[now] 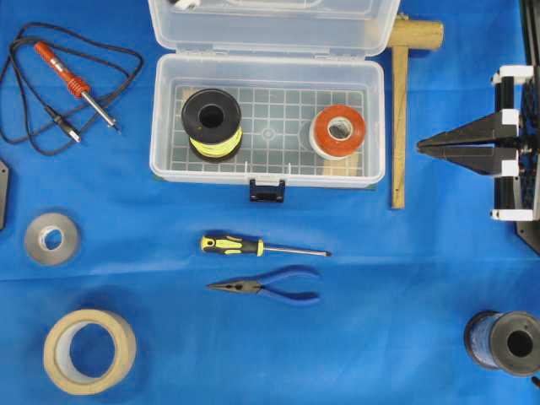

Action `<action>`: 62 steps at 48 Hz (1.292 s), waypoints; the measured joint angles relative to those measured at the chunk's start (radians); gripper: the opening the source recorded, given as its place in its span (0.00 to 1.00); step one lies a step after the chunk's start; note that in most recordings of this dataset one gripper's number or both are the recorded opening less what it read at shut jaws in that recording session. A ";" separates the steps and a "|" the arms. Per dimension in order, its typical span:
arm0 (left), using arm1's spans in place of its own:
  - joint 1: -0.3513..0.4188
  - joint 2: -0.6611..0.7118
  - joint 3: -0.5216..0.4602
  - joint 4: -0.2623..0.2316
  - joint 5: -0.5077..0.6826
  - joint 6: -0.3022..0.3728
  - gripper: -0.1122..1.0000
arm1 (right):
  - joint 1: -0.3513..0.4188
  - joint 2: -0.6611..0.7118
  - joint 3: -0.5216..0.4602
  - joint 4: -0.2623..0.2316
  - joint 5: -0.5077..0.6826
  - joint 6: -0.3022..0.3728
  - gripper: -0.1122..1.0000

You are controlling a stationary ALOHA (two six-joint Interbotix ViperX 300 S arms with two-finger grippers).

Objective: Close the tool box with the left arm.
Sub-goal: 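Push the clear lid forward with the left gripper, swinging it down, then press the lid down onto the box base with the left gripper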

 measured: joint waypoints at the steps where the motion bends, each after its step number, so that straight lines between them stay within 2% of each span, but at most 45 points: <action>1: -0.005 -0.008 0.006 0.000 0.000 -0.003 0.91 | 0.002 -0.002 0.000 0.000 0.000 0.000 0.10; 7: -0.051 -0.061 0.057 0.000 0.000 -0.011 0.91 | 0.002 0.000 0.000 0.000 0.000 0.000 0.10; 18: -0.161 -0.126 0.132 -0.002 -0.003 -0.074 0.91 | 0.000 -0.006 0.000 0.000 0.000 0.000 0.10; 38: -0.410 -0.144 0.242 -0.011 0.009 -0.213 0.91 | 0.000 -0.009 0.000 0.000 0.000 0.006 0.10; 47: -0.526 -0.192 0.256 -0.012 0.009 -0.249 0.91 | 0.002 -0.014 0.000 0.000 0.000 0.006 0.10; 54: -0.541 -0.272 0.270 -0.009 -0.008 -0.253 0.91 | 0.000 -0.020 0.000 0.000 0.000 0.006 0.10; 62: -0.541 -0.423 0.373 -0.005 -0.117 -0.247 0.91 | 0.000 -0.029 0.002 0.000 0.002 0.005 0.10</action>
